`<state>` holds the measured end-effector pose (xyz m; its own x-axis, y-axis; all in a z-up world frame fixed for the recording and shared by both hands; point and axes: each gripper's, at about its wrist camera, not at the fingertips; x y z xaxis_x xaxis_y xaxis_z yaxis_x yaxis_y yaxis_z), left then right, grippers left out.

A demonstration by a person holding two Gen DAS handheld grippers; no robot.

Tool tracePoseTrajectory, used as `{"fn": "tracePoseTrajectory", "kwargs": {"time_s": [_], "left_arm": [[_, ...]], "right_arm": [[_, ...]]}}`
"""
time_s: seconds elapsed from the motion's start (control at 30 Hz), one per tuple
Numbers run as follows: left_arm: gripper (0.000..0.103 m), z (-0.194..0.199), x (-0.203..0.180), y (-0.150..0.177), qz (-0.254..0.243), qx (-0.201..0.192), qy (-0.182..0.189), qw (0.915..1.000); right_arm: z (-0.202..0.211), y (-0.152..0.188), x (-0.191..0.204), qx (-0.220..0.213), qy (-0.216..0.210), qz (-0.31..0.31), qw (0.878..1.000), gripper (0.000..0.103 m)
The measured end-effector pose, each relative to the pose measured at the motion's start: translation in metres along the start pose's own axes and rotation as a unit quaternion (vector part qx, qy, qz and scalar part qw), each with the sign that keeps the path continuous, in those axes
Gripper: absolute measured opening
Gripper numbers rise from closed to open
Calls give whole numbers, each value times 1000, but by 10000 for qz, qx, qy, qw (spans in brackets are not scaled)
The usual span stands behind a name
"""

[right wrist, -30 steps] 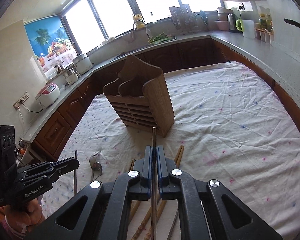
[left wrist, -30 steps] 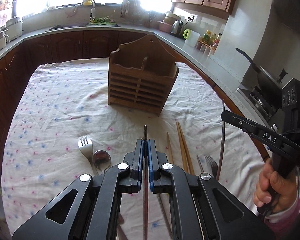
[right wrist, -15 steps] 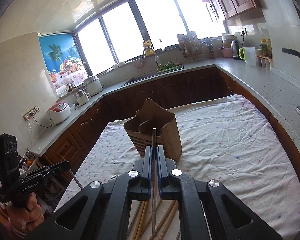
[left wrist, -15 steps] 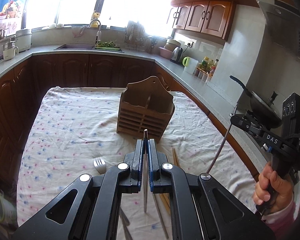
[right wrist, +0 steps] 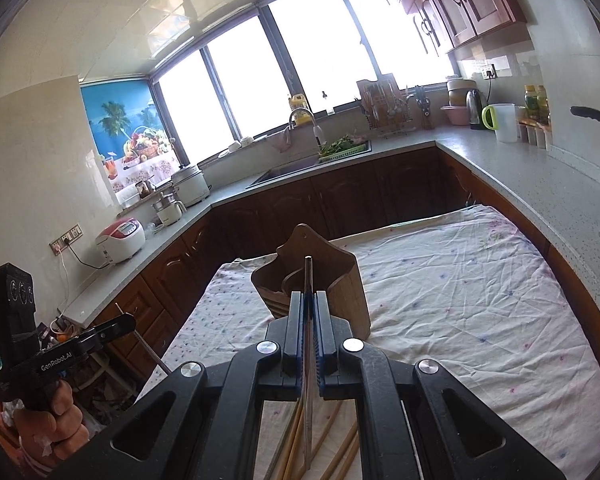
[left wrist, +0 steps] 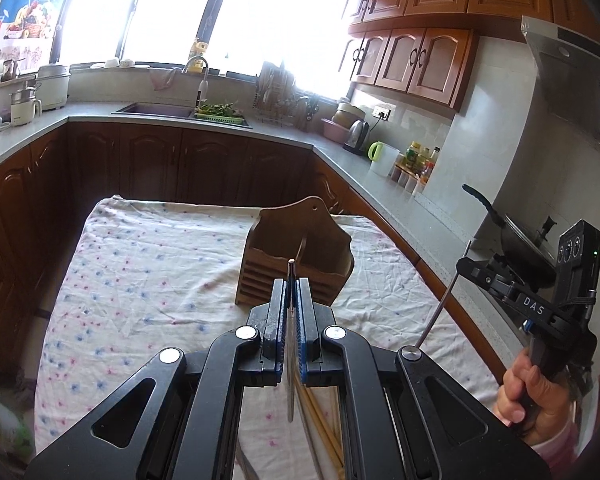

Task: Organize utensils
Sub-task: 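Lift the held chopsticks upright and carry both tools over the wooden holder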

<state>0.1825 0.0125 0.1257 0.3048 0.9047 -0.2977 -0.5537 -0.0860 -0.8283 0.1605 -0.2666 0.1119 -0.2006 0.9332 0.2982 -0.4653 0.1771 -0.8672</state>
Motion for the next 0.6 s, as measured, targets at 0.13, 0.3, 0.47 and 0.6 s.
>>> {"fn": "tracePoseTrajectory", "kwargs": {"time_s": [0.13, 0.3, 0.47, 0.6], "left_arm": [[4, -1, 0, -24, -11, -254, -4, 9997], [4, -4, -2, -60, -92, -647, -30, 9979], [4, -17, 3, -98, -46, -1072, -92, 9942], [4, -37, 10, -119, 61, -1341, -111, 9909]], "right_arm": [[-9, -16, 1, -161, -30, 13, 9999, 4], [-22, -46, 2, -495, -50, -5, 9988, 4], [-32, -83, 4, -962, -69, -16, 9953, 4], [-49, -102, 1, -1234, 55, 1, 9923, 4]]}}
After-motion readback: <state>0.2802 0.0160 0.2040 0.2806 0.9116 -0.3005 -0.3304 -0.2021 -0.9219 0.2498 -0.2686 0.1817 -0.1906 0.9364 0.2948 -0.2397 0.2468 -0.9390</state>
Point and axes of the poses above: each gripper's, at about its wrist camera, not at the fingertips, and z roughly against the way its jaws point, x to its left, y to its underside, and after that the axes turned 1 degree about z, right-handed
